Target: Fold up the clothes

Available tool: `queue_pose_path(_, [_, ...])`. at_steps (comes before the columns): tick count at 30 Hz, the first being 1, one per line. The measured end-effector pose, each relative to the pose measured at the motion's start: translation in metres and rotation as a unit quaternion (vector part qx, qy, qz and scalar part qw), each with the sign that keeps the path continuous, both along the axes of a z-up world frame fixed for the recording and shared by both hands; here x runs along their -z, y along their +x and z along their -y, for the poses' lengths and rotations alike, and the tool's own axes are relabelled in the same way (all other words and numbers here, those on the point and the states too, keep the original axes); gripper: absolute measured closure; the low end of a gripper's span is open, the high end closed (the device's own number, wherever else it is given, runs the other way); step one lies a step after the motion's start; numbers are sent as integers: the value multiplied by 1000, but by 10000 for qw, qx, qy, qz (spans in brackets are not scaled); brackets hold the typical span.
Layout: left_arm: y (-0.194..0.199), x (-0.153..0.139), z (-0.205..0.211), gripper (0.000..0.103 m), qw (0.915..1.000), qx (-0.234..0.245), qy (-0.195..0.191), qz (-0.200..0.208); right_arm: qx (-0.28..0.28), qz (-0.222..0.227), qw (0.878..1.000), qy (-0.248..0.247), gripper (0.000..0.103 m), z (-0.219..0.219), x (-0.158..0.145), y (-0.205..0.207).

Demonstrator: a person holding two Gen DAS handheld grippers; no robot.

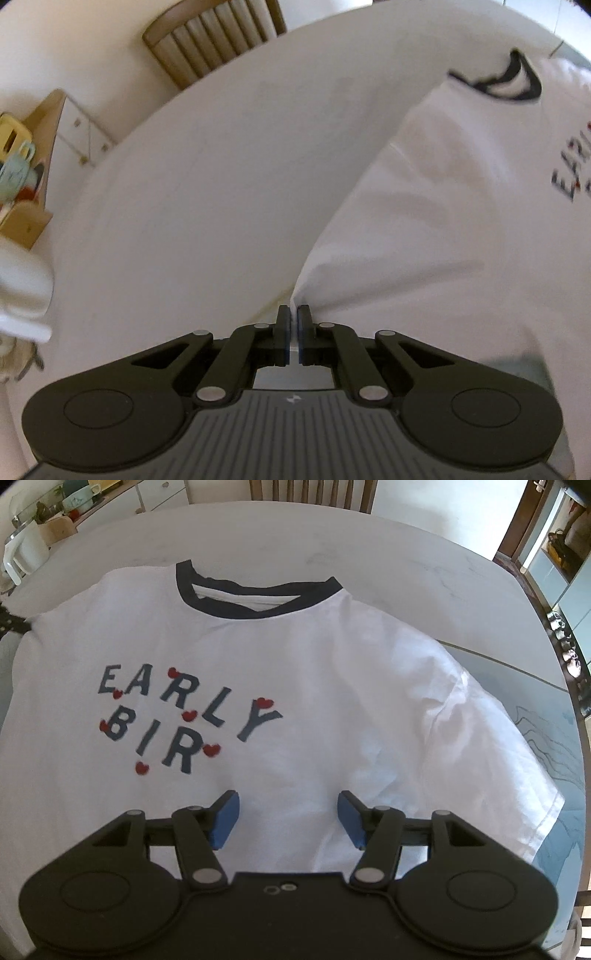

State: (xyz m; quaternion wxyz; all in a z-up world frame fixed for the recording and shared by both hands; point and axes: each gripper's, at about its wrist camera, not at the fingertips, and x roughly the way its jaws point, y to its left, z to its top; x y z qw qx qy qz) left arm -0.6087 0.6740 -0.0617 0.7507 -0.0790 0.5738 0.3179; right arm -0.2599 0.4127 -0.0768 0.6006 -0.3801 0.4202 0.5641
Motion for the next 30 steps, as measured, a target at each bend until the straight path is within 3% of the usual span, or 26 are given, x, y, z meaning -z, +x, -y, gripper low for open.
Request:
queue_pose_path(8, [-12, -3, 6, 100, 9993, -330, -39, 182, -11, 153, 9999, 39, 0, 8, -5, 5])
queue_pose_path(14, [-16, -7, 13, 97, 9970, -636, -217, 394, 505, 37, 9987, 84, 0, 36, -15, 46])
queue_pose_path(19, [-26, -13, 21, 90, 9924, -1029, -345, 584, 376, 62, 9991, 196, 0, 49, -24, 37])
queue_pose_path(21, [-31, -16, 28, 82, 9914, -1099, -350, 623, 60, -11, 9996, 294, 0, 46, -28, 17])
queue_pose_path(22, [-33, -18, 33, 72, 9906, -1129, -378, 676, -175, -50, 9992, 354, 0, 43, -31, 3])
queue_pose_path(23, [-37, -19, 37, 54, 9896, -1153, -410, 751, -436, -81, 9981, 421, 0, 38, -34, -13])
queue_pose_path(25, [-45, -21, 51, 35, 9877, -1162, -419, 958, -974, -146, 9936, 555, 0, 29, -40, -46])
queue_pose_path(30, [-65, -22, 92, 35, 9803, -1306, -559, 1375, -2338, -165, 9687, 811, 0, -7, -49, -143])
